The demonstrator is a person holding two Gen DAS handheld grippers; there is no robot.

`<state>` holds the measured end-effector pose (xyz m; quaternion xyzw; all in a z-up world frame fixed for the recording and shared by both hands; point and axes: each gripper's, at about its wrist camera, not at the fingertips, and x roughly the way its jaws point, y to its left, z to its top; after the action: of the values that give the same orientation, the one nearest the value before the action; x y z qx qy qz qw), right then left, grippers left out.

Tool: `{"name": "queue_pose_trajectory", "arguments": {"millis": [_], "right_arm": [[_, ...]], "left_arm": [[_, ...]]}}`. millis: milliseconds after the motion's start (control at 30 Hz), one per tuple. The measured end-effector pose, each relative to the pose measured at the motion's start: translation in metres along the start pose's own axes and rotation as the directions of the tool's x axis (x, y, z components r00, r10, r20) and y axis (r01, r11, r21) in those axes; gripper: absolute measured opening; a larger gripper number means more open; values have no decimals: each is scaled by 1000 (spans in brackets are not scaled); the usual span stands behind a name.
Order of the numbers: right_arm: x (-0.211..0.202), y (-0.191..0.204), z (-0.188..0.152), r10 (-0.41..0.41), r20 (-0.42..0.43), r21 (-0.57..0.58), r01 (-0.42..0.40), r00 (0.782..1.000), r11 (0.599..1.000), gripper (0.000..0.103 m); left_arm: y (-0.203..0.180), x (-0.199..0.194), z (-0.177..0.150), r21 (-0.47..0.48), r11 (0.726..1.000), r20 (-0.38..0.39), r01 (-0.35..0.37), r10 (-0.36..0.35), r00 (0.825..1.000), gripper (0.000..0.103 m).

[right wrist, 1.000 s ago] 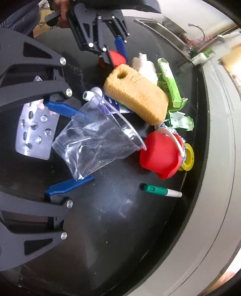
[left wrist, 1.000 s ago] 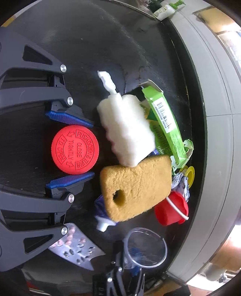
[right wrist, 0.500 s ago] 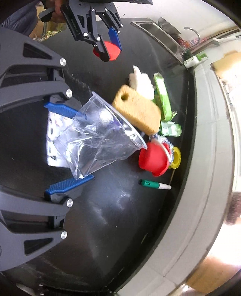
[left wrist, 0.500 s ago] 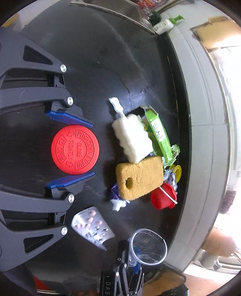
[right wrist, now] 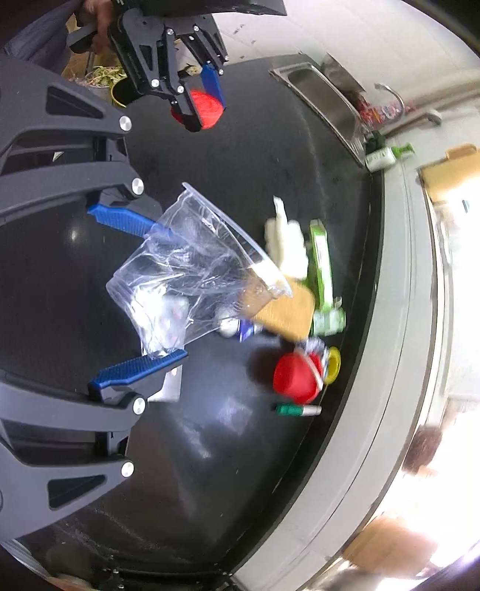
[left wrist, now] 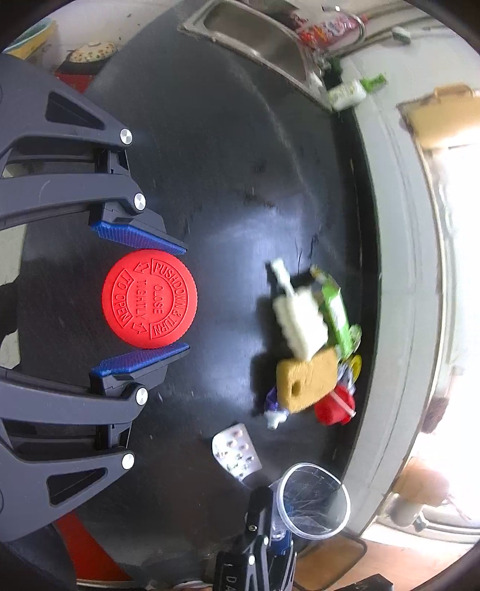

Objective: Collect trash
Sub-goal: 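Carry the lid and plastic cup to the bin and open both tools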

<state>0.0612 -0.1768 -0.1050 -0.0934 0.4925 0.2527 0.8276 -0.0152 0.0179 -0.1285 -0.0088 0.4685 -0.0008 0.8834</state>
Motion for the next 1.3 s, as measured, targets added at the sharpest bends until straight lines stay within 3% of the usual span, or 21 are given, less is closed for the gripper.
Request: {"name": "queue_pose_trajectory", "arguments": {"millis": [200,400,600,667,800,933,1100,1167,1300], "right_arm": [[3,78,19,80,7,-113,-79,997,990,59],[21,197,35,218,-37,-294,-219,975,930,59],[41,310,33,333,-139,-439,-359,933,824,59],[49,354,27,368,-190,-483,-412,910,773,59],[65,420,13,401,-273,-536,-484,875,692,59],[89,489,-8,412,-353,-566,-543,840,621,59],[130,557,-33,390,-433,-564,-582,812,586,59],[147,579,-43,372,-455,-565,-586,809,581,59],[185,614,-57,323,-504,-557,-588,801,587,59]], "left_arm": [[53,-33,-21,-73,995,36,-69,71,997,48],[127,-72,-68,-229,957,30,-180,192,981,48],[206,-110,-143,-421,854,-46,-306,316,948,48],[232,-122,-173,-490,802,-85,-341,346,934,48],[273,-137,-229,-592,706,-149,-389,379,913,48],[305,-140,-280,-656,629,-198,-416,389,900,48],[334,-114,-334,-707,569,-241,-419,363,900,48],[343,-103,-346,-712,563,-247,-420,358,900,48],[361,-78,-368,-754,538,-238,-377,311,920,48]]}}
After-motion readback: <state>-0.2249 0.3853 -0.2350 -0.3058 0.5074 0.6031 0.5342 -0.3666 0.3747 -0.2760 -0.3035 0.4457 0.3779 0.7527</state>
